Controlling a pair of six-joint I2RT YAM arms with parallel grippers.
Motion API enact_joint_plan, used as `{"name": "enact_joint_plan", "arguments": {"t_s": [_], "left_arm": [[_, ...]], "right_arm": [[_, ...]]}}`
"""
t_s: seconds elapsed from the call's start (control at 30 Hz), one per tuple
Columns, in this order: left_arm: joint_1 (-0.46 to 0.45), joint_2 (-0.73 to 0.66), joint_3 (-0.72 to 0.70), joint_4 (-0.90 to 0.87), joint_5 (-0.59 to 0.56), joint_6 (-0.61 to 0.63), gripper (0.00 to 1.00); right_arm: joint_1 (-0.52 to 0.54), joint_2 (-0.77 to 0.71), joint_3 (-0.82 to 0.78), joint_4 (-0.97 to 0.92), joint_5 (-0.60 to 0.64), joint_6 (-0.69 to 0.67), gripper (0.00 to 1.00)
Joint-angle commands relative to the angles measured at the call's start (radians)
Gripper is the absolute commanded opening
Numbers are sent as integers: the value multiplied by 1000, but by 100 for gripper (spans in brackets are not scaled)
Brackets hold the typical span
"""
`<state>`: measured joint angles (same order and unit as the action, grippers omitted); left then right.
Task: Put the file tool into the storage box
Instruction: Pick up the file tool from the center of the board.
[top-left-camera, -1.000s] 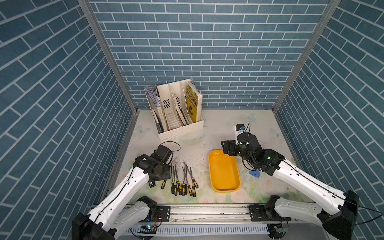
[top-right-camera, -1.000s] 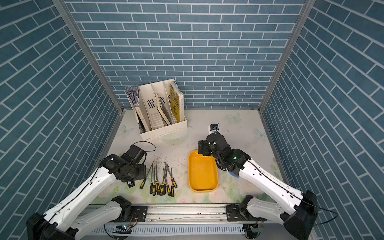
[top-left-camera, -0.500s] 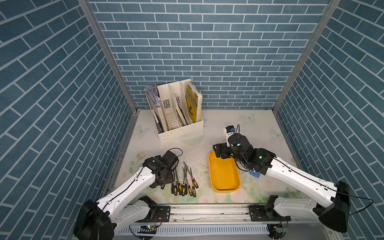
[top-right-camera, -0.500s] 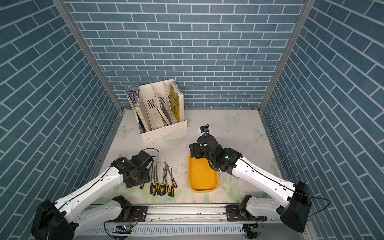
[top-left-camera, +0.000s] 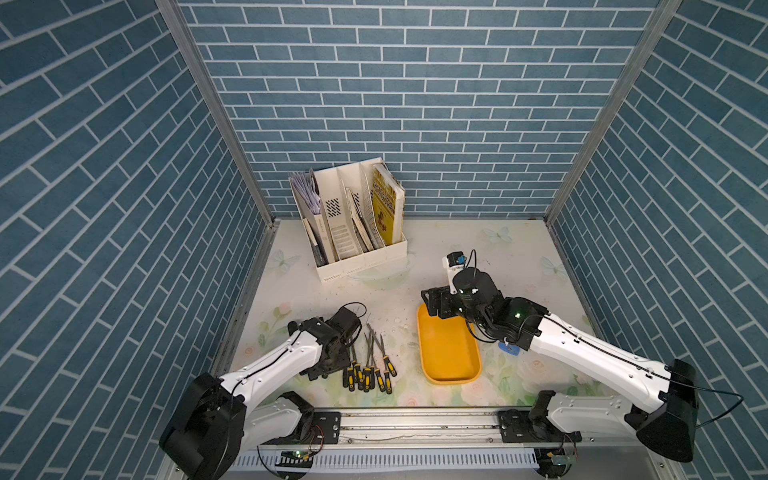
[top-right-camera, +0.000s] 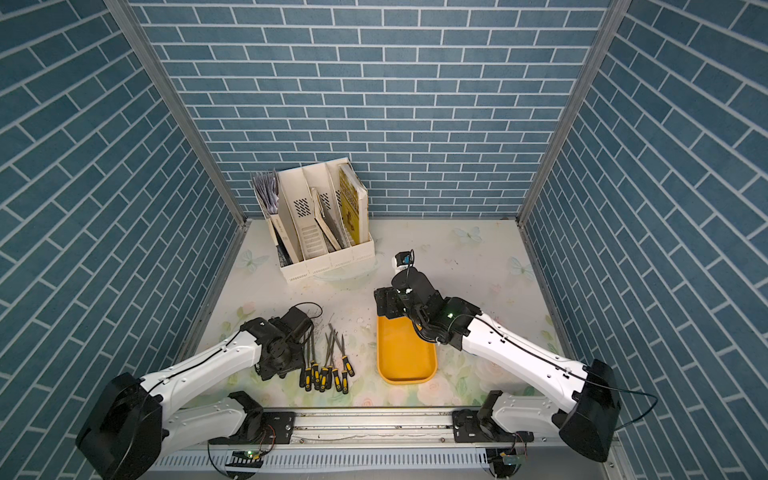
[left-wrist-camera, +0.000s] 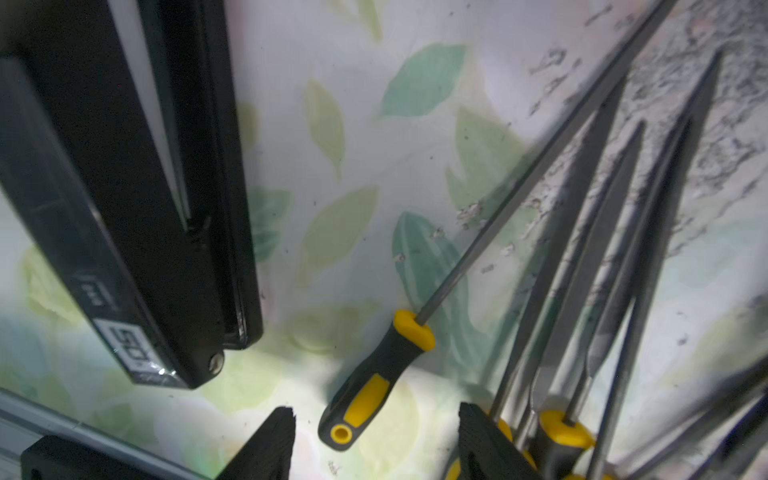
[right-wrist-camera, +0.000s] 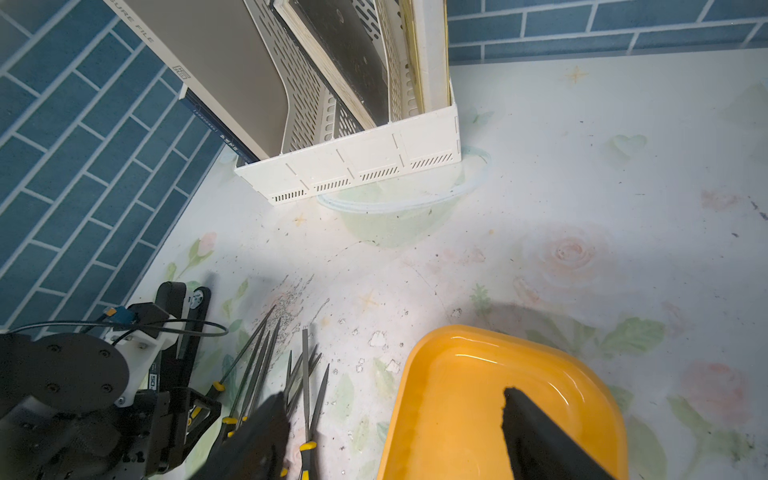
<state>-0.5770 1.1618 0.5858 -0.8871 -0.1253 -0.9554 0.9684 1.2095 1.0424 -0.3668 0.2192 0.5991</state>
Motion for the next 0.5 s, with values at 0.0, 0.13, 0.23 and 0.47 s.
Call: {"name": "enact_joint_plan", "arguments": {"t_s": [0.0, 0.13, 0.23, 0.47], "left_arm": [[5, 21, 12, 8, -36, -26, 65], [5, 24, 13, 11, -53, -42, 59], [2, 21, 10, 8, -57, -47, 55], [-13, 26, -8, 10, -42, -64, 55]], "right_arm": [[8, 9, -9, 28, -4, 24, 83], [10, 10, -10, 25, -9, 24, 82], [10, 5, -19, 24, -5, 25, 81], [10, -14, -48, 25, 0, 30, 80]]}}
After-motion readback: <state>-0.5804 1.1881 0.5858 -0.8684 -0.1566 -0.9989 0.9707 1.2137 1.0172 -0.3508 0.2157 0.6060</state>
